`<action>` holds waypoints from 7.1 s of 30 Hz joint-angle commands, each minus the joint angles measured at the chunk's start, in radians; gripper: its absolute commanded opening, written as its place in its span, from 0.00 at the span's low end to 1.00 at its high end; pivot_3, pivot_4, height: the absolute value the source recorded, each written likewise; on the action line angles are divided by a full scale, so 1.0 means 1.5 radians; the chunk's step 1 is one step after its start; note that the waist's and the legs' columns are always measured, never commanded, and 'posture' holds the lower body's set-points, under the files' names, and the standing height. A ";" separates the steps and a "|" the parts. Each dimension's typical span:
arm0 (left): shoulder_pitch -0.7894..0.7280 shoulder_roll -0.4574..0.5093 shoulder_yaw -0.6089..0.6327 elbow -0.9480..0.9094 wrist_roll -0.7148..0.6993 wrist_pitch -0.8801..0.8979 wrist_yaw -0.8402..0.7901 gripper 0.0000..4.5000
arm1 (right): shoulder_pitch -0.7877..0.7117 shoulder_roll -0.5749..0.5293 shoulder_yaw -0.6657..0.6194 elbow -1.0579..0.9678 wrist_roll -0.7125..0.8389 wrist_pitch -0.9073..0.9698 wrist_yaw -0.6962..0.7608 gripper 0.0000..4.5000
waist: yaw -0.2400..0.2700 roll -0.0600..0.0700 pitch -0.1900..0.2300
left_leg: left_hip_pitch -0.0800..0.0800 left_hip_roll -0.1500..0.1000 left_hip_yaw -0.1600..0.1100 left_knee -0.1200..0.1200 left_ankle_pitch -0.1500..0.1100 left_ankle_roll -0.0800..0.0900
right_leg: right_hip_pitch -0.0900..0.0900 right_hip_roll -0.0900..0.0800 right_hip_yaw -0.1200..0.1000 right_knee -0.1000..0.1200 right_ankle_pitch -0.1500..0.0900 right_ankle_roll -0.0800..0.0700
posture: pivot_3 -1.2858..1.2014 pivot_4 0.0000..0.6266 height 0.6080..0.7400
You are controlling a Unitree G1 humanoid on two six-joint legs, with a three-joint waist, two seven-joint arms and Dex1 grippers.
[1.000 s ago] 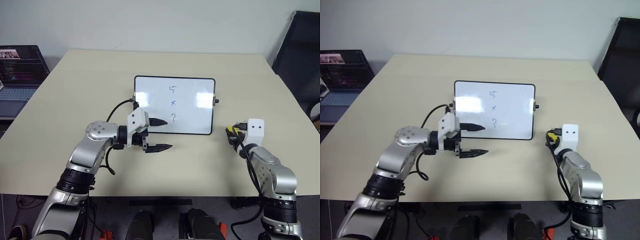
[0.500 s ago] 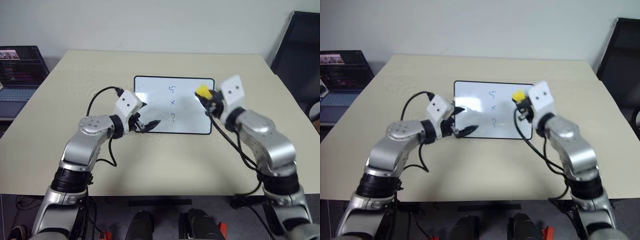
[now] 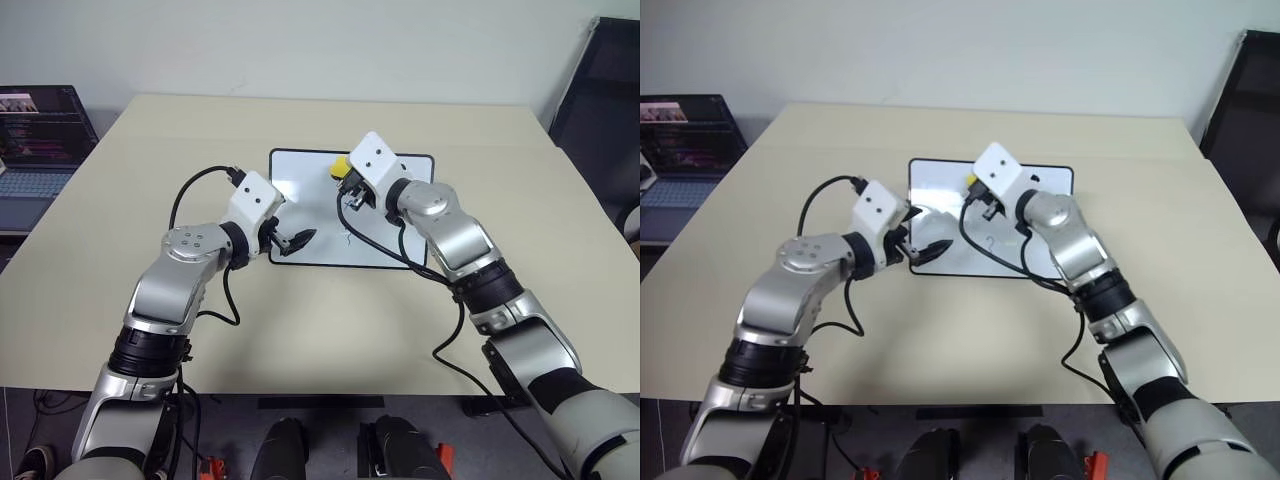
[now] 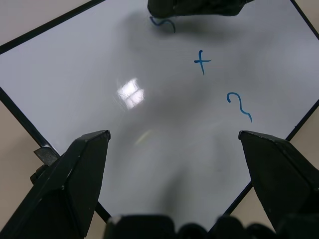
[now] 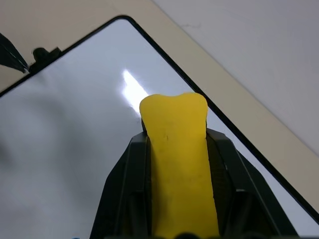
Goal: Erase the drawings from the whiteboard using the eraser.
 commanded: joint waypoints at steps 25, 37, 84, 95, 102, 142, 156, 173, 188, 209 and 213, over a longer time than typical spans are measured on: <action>-0.009 0.000 -0.018 -0.040 0.001 -0.012 -0.007 1.00 | 0.029 -0.056 -0.047 0.102 -0.060 -0.030 0.049 0.25 | 0.001 0.000 0.000 | 0.005 -0.001 0.000 0.004 0.001 -0.001 | 0.002 0.000 0.001 0.009 0.000 0.000 | 0.52 0.24 1.00; 0.010 0.001 -0.011 -0.053 0.002 -0.014 -0.002 1.00 | -0.042 0.027 -0.029 0.175 -0.075 -0.090 0.045 0.25 | -0.021 0.000 0.000 | 0.006 0.000 0.000 0.003 0.001 -0.001 | 0.002 0.001 0.002 0.010 0.000 0.000 | 0.52 0.24 1.00; 0.037 -0.020 0.013 -0.042 0.000 -0.040 0.028 1.00 | 0.101 -0.014 -0.134 -0.137 -0.009 -0.007 0.087 0.24 | -0.010 0.000 0.000 | 0.005 0.000 0.000 0.001 0.001 -0.001 | 0.001 0.000 0.002 0.009 0.000 0.000 | 0.52 0.24 1.00; 0.218 -0.078 0.131 -0.096 -0.034 -0.132 0.103 1.00 | 0.347 -0.042 -0.258 -0.474 0.155 0.130 0.093 0.24 | -0.008 0.000 0.000 | 0.004 0.000 -0.001 0.000 0.001 -0.001 | 0.001 -0.001 0.002 0.006 0.000 0.000 | 0.52 0.24 1.00; 0.237 -0.086 0.151 -0.096 -0.045 -0.153 0.117 1.00 | 0.516 -0.050 -0.265 -0.613 0.195 0.173 0.065 0.24 | -0.007 0.000 0.000 | 0.004 0.000 0.000 0.000 0.001 -0.001 | 0.001 -0.001 0.001 0.006 -0.001 0.001 | 0.52 0.24 1.00; 0.093 -0.012 0.048 -0.042 -0.030 -0.097 0.009 1.00 | 0.069 -0.003 -0.022 0.016 -0.083 -0.039 0.001 0.24 | -0.014 -0.001 0.000 | 0.004 0.000 0.000 0.001 0.001 -0.001 | 0.001 0.000 0.001 0.007 0.000 0.000 | 0.52 0.24 1.00; 0.097 -0.020 0.041 -0.047 -0.033 -0.093 0.009 1.00 | 0.107 -0.023 0.023 -0.037 -0.103 -0.016 0.086 0.24 | -0.014 -0.001 0.000 | 0.005 0.000 0.000 0.001 0.002 -0.001 | 0.001 0.001 0.001 0.009 0.000 0.000 | 0.52 0.24 1.00; 0.112 -0.028 0.044 -0.039 -0.031 -0.109 0.008 1.00 | 0.107 -0.010 0.038 -0.031 -0.131 -0.027 0.095 0.24 | -0.015 -0.001 0.000 | 0.006 0.000 0.000 0.001 0.002 -0.001 | 0.001 0.001 0.002 0.009 0.000 0.000 | 0.52 0.24 1.00; 0.108 -0.036 0.038 -0.047 -0.033 -0.102 0.015 1.00 | 0.077 -0.033 -0.048 0.023 -0.114 -0.045 0.007 0.24 | -0.012 -0.001 0.000 | 0.006 0.000 0.001 0.001 0.002 -0.001 | 0.001 0.001 0.002 0.009 0.000 0.000 | 0.52 0.24 1.00; 0.177 -0.018 0.128 -0.056 -0.097 -0.095 -0.003 1.00 | 0.353 -0.069 -0.218 -0.588 0.217 0.301 0.174 0.24 | -0.011 -0.001 0.000 | 0.004 0.000 -0.001 0.000 0.002 -0.001 | 0.001 0.000 0.001 0.007 0.000 0.000 | 0.52 0.24 1.00; 0.216 -0.009 0.143 -0.065 -0.106 -0.114 -0.018 1.00 | 0.459 -0.098 -0.207 -0.658 0.238 0.312 0.169 0.24 | -0.011 -0.001 0.000 | 0.004 0.000 -0.001 0.000 0.002 -0.001 | 0.001 0.000 0.001 0.005 -0.001 0.001 | 0.52 0.24 1.00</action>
